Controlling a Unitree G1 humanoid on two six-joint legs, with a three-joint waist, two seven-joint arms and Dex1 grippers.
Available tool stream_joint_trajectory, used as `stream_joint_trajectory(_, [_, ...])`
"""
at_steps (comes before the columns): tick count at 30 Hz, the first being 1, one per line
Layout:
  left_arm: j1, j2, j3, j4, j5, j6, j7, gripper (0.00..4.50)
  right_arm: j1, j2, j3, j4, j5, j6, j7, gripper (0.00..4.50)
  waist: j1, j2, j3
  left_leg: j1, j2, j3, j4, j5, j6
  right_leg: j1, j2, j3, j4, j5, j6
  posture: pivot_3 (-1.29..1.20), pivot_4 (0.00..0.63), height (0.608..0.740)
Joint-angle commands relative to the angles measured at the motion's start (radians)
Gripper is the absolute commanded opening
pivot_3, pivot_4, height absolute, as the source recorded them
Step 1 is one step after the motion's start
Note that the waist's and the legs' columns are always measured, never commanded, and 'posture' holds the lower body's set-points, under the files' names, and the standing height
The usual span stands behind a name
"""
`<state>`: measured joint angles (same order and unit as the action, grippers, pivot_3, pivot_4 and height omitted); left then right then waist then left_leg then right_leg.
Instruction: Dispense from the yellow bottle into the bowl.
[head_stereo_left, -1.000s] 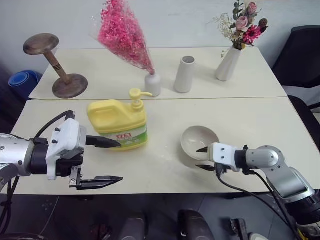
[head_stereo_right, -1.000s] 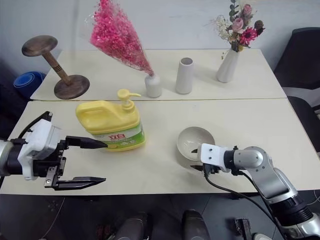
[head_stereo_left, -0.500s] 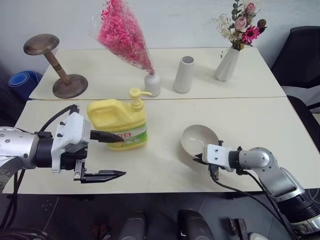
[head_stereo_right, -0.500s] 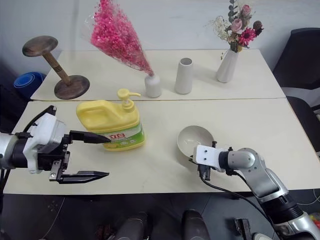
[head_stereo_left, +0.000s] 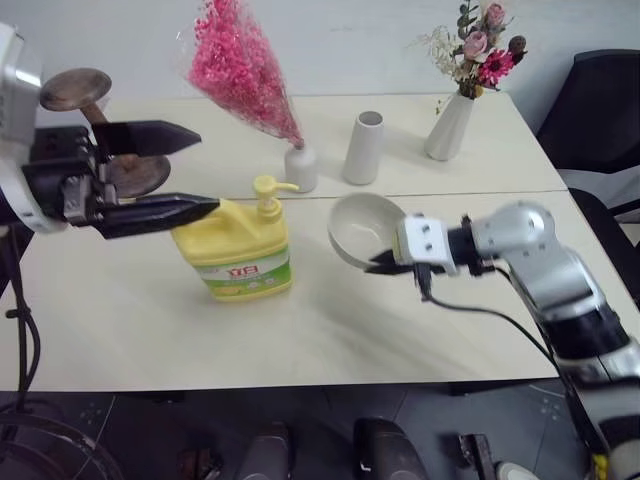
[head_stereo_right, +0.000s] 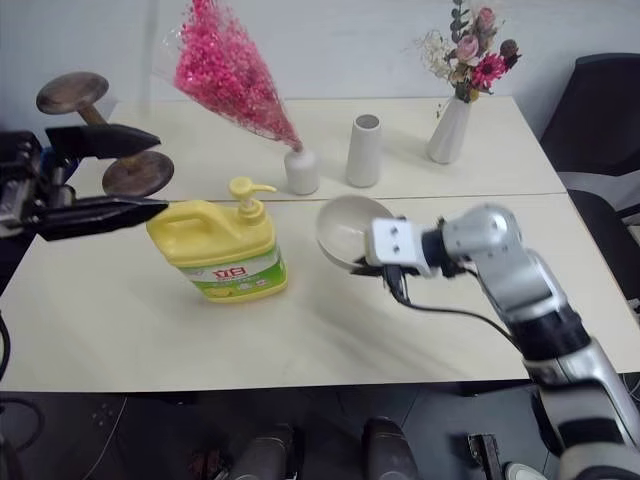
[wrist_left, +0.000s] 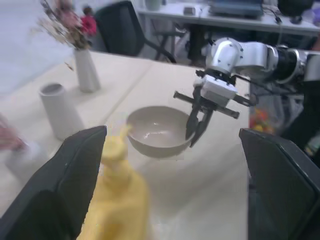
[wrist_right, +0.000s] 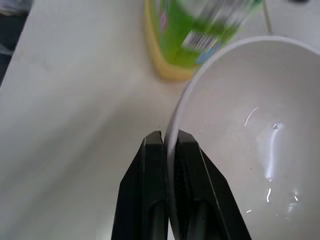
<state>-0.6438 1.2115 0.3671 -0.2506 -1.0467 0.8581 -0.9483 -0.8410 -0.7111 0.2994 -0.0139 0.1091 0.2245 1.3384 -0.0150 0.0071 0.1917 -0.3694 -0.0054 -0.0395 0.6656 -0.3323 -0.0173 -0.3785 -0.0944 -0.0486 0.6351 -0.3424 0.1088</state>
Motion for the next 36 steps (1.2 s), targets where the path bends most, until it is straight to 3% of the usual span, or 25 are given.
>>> stream_joint_trajectory(1, [-0.058,0.009,-0.067,0.078,0.097,-0.066,-0.069,3.95,-0.126,0.026,0.052,0.106,-0.031,-0.020,0.078,0.00,-0.002,0.000,0.000,0.000,0.000,0.000,0.000,0.000,0.000,0.000,0.000,0.000,0.000,0.000,0.000,0.00,0.150,0.740])
stream_joint_trajectory(5, [-0.139,-0.033,-0.154,0.154,0.204,-0.127,-0.091,2.68,-0.295,0.089,0.097,0.262,-0.065,-0.085,0.146,0.00,-0.006,-0.004,0.002,-0.003,-0.001,0.000,0.002,0.000,0.000,-0.001,0.000,-0.001,0.000,0.000,0.000,0.00,0.150,0.740])
stream_joint_trajectory(13, [-0.194,-0.118,-0.214,0.199,0.315,-0.178,-0.110,0.15,-0.431,0.158,0.128,0.387,-0.074,-0.171,0.258,0.00,-0.018,-0.005,0.003,-0.010,-0.001,0.002,0.003,0.000,0.000,-0.014,-0.001,-0.001,0.009,0.000,0.000,0.00,0.150,0.740])
stream_joint_trajectory(27, [-0.207,-0.247,-0.291,0.171,0.459,-0.221,-0.079,0.07,-0.563,0.148,0.268,0.431,0.047,-0.186,0.276,0.00,-0.030,-0.005,0.003,-0.018,-0.001,0.002,0.015,0.000,0.000,-0.020,-0.002,-0.002,0.016,0.000,0.000,0.00,0.150,0.740])
stream_joint_trajectory(36, [-0.225,-0.298,-0.320,0.177,0.555,-0.290,-0.076,0.07,-0.582,0.148,0.280,0.442,0.045,-0.206,0.276,0.00,-0.037,-0.005,0.003,-0.019,-0.001,0.001,0.015,0.000,-0.001,-0.021,-0.002,-0.002,0.018,0.000,0.000,0.00,0.150,0.740])
